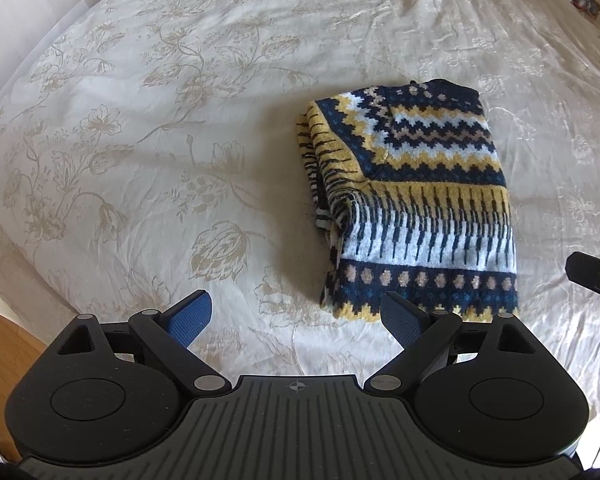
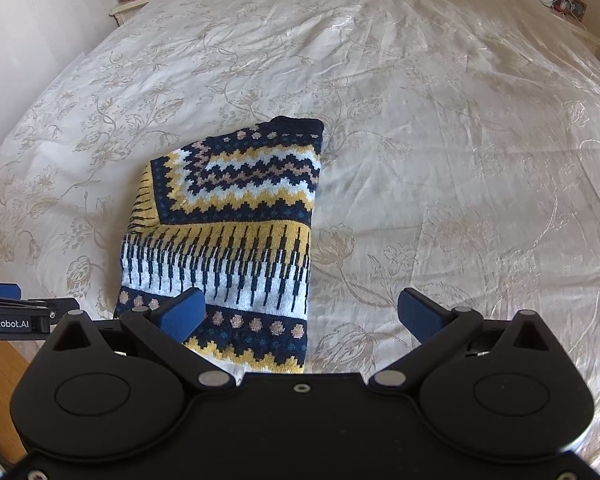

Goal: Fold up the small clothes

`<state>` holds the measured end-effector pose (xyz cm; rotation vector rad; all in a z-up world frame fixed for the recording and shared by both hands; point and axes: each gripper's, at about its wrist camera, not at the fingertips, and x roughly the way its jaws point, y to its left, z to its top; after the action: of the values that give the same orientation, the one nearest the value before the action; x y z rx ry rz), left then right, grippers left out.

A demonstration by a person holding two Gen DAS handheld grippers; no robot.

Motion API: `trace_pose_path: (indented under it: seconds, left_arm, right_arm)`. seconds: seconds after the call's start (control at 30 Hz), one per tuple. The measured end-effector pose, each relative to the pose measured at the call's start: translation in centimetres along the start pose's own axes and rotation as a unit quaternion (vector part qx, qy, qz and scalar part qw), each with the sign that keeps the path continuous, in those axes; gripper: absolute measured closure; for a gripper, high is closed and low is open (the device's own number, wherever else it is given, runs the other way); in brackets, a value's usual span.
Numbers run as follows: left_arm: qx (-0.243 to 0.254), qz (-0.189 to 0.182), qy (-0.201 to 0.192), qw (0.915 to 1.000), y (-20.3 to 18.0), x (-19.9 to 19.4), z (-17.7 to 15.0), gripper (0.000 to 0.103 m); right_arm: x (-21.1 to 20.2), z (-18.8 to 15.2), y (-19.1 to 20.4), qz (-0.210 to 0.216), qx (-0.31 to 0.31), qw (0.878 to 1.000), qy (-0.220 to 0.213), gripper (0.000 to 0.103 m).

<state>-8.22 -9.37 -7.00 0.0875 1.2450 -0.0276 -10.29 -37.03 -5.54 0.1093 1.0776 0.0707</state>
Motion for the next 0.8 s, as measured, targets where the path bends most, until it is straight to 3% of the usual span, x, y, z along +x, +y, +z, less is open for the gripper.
trace_pose_path:
  seconds: [0.8]
  left_arm:
    - [0.0, -0.001, 0.008, 1.0, -0.15, 0.37, -0.07, 0.011]
  right_arm:
    - [0.56, 0.09, -0.17, -0.001, 0.01, 1.0, 0.008, 0.001]
